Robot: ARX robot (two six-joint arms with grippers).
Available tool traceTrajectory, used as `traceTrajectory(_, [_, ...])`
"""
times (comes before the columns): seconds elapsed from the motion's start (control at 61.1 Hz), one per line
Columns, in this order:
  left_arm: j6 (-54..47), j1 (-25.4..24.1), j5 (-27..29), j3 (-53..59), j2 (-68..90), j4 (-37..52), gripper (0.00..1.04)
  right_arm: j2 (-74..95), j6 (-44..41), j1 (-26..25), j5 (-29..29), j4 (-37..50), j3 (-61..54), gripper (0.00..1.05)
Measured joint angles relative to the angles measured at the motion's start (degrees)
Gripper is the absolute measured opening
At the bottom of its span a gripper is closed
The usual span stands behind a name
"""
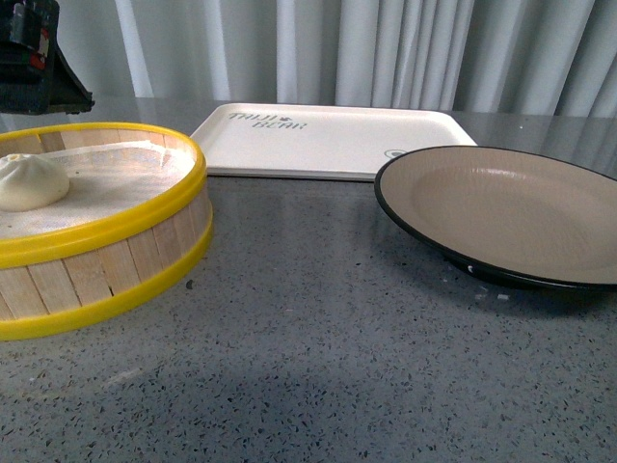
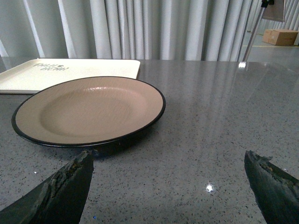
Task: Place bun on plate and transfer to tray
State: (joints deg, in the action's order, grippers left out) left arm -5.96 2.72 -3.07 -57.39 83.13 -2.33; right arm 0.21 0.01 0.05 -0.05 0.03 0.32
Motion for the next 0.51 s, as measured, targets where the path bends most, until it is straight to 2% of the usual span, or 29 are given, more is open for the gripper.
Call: traceTrajectory(0.507, [-1.75, -1.05, 1.57, 1.79, 4.31, 1.18, 0.98, 0.0, 0.0, 0.0, 0.0, 0.0, 0.0, 0.96])
